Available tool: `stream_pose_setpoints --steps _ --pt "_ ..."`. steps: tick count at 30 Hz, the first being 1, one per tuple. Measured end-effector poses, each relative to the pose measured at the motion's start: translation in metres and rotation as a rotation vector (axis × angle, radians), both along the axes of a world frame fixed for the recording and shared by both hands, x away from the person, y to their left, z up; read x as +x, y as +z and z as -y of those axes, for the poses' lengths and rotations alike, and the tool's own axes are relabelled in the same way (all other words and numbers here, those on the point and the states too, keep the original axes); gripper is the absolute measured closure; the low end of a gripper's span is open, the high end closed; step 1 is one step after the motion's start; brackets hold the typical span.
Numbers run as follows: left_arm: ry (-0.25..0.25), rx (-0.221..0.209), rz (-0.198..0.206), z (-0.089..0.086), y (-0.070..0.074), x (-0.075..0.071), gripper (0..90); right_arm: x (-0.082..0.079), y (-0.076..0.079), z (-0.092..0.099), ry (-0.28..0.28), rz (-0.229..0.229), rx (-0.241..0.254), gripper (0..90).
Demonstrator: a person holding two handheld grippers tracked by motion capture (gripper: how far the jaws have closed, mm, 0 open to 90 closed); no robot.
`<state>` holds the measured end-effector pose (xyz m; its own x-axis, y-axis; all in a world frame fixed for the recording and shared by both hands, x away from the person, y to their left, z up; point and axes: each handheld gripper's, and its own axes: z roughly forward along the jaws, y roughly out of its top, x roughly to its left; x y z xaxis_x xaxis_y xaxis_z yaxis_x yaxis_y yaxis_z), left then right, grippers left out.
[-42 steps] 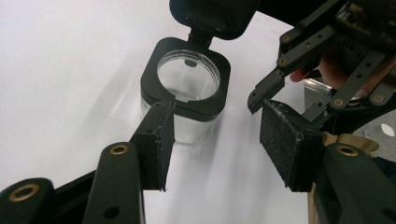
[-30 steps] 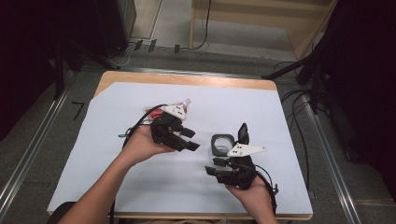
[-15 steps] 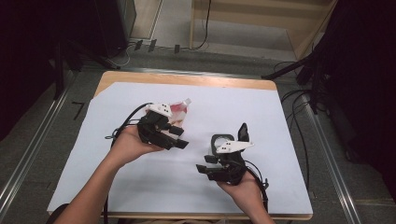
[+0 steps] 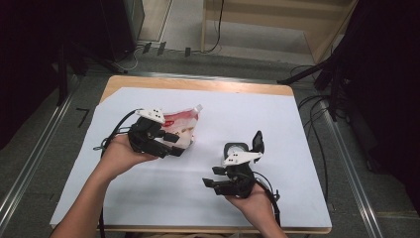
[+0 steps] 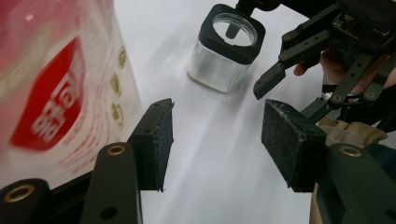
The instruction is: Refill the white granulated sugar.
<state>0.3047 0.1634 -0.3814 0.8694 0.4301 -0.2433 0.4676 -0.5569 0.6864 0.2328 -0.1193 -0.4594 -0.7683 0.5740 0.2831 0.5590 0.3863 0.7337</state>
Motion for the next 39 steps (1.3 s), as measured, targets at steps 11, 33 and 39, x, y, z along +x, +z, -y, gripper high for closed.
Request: stream_pose_setpoints --steps 11,33,39 --pt "0.039 0.002 -0.002 -0.024 0.004 0.003 44.5 0.001 -0.005 0.002 -0.009 -0.011 0.006 43.3" --pt "0.167 -0.001 0.0 -0.059 -0.001 0.013 44.5 0.001 -0.005 0.004 -0.014 -0.005 0.01 43.8" --pt "0.198 -0.011 -0.021 -0.047 -0.012 0.022 45.6 0.001 -0.006 0.005 -0.016 -0.006 0.01 44.0"
